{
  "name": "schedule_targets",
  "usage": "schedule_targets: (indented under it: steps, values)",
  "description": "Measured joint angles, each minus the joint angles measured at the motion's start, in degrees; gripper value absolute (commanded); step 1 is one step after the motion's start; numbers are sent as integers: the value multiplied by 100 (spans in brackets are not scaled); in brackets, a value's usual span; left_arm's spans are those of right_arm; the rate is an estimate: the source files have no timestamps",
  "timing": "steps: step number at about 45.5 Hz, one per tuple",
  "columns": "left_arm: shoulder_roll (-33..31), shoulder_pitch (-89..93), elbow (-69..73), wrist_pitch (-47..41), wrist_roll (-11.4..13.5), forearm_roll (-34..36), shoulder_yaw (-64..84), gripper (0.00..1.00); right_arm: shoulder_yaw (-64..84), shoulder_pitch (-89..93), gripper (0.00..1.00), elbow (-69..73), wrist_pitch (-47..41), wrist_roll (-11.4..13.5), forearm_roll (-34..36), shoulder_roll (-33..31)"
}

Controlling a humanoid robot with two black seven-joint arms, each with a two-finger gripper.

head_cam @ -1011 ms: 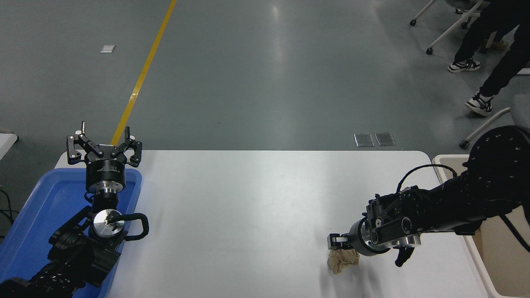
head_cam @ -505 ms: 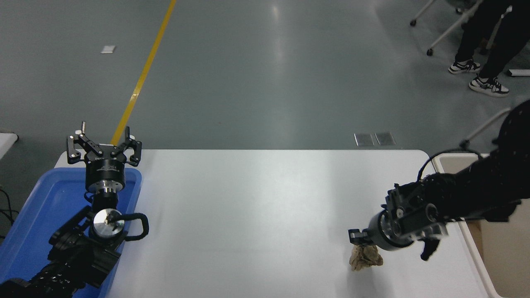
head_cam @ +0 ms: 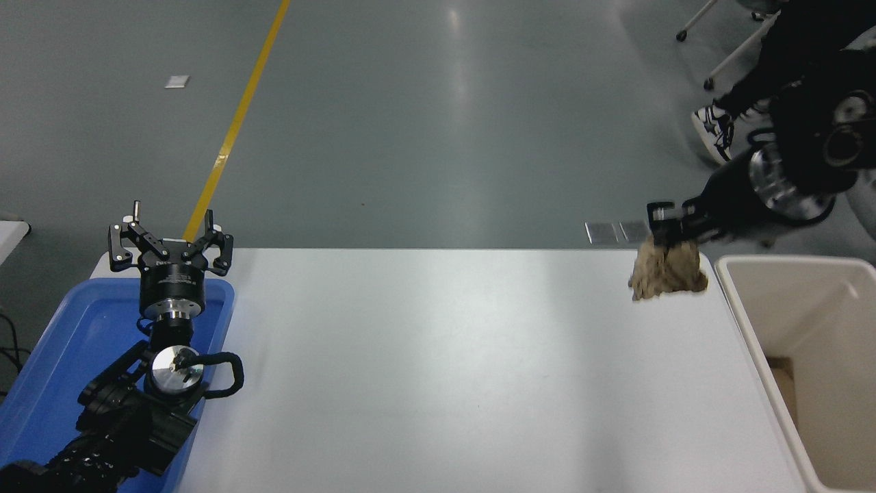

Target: Pick up paper ball place in dustbin

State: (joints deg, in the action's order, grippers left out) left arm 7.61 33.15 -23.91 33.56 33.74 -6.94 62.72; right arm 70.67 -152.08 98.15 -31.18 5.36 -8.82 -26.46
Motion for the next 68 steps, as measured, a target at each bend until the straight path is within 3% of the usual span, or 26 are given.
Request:
schedule_targets:
  steps: [13, 21, 29, 35, 40, 46, 52, 68]
  values:
    - [3, -1, 0, 0, 0, 3, 1, 99, 301, -364, 0, -140, -402, -5, -272, -173]
    - [2, -1, 1, 1, 5, -1, 1, 99, 606, 93, 0, -555, -301, -13, -939, -702]
    - [-3, 6, -2, 2, 10, -9, 1, 99, 619, 1235, 0, -1406, 133, -11, -2086, -1686]
    - [-4, 7, 0, 2, 10, -10, 0, 99, 181, 2872, 0, -2538, 797, -30, -2605, -2319]
    - [-6, 6, -1, 2, 9, -8, -2, 99, -417, 3184, 0, -3287, 1328, -36, -2753, -2511]
    - [-8, 8, 1, 1, 9, -9, -4, 99, -1522, 3572, 0, -4420, 1993, -37, -2759, -2539]
    - [-9, 7, 1, -2, 9, -9, -5, 99, -2624, 4657, 0, -5352, 2375, -41, -2308, -2183]
    - [-12, 10, 0, -5, 9, -10, -5, 99, -3813, 9133, 0, -6294, 2957, 1, -1643, -1550]
